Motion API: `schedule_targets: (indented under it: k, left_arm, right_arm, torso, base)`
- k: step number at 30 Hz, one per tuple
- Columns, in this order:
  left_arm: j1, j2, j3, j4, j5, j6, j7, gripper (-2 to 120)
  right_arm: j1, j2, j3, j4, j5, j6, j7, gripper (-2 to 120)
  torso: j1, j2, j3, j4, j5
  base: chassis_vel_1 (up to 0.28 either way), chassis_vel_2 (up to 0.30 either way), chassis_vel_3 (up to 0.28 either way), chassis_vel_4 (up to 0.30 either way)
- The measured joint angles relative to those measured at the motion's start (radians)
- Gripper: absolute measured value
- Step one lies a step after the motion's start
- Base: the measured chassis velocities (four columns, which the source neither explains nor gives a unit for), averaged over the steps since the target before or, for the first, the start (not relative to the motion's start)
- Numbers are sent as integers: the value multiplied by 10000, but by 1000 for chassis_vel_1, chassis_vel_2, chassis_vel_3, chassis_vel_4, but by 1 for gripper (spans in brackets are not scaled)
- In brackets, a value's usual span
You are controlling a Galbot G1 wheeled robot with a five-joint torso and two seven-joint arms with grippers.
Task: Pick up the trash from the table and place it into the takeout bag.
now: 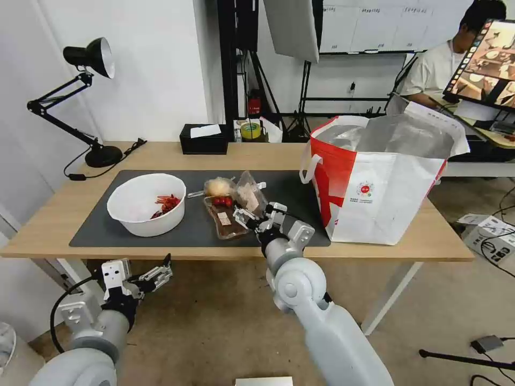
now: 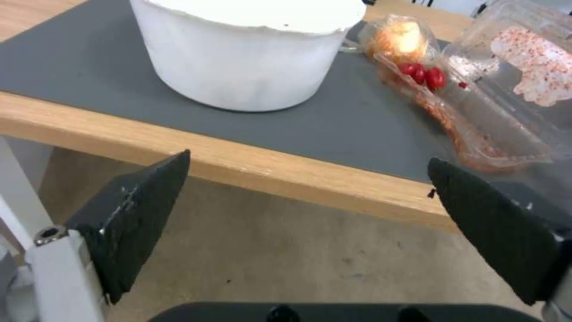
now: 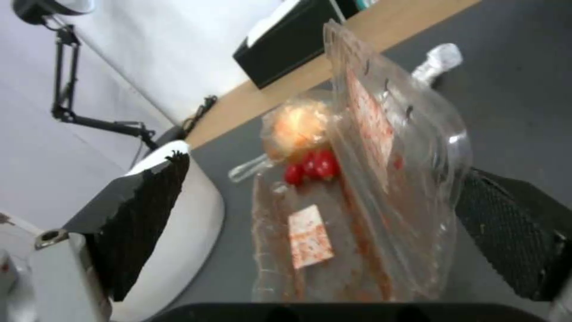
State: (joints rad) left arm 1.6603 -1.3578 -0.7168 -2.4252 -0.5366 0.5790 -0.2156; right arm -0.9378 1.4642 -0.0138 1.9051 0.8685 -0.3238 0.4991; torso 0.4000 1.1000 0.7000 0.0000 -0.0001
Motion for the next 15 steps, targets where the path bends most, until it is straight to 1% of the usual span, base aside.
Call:
schedule_targets:
  k: [3, 4, 6, 7, 9, 11, 13, 14, 15]
  left_arm:
    - [30, 29, -64, -29, -7, -1, 0, 100]
    - [30, 29, -64, -29, -7, -1, 0, 100]
    - [65, 29, -85, -39, -13, -2, 0, 100]
    - [65, 29, -85, -39, -13, -2, 0, 100]
    - [110, 25, -93, -47, -17, -6, 0, 100]
    - [122, 21, -98, -49, -18, -6, 0, 100]
    - [148, 8, -126, -54, -23, -10, 0, 100]
    - [148, 8, -126, -54, -23, -10, 0, 100]
    - [157, 3, -135, -61, -31, -11, 0, 100]
  right_arm:
    - [250, 13, -18, -26, 842, -132, 76, 100]
    - [250, 13, -18, -26, 842, -132, 76, 100]
    - [445, 29, -44, -114, 1612, -308, 215, 100]
    - [445, 29, -44, -114, 1612, -308, 215, 100]
    - [679, 88, -123, -286, 2266, -430, 407, 100]
    - [752, 122, -150, -361, 2493, -466, 506, 100]
    - [976, 293, -159, -619, 3285, -545, 811, 100]
    - [976, 293, -159, -619, 3285, -545, 811, 100]
    - [1060, 374, -137, -713, 3636, -576, 942, 100]
  torso:
    - [0, 0, 0, 0, 0]
    - [0, 0, 0, 0, 0]
    - [0, -1, 0, 0, 0]
    - [0, -1, 0, 0, 0]
    - [0, 0, 0, 0, 0]
    - [0, 0, 0, 0, -1]
    - [0, 0, 0, 0, 0]
    - [0, 0, 0, 0, 0]
    - [0, 0, 0, 0, 0]
  base:
    - [0, 0, 0, 0]
    - [0, 0, 0, 0]
    - [0, 0, 0, 0]
    - [0, 0, 0, 0]
    - [0, 0, 0, 0]
    - [0, 0, 0, 0]
    - [0, 0, 0, 0]
    - [0, 0, 0, 0]
    - [0, 0, 0, 0]
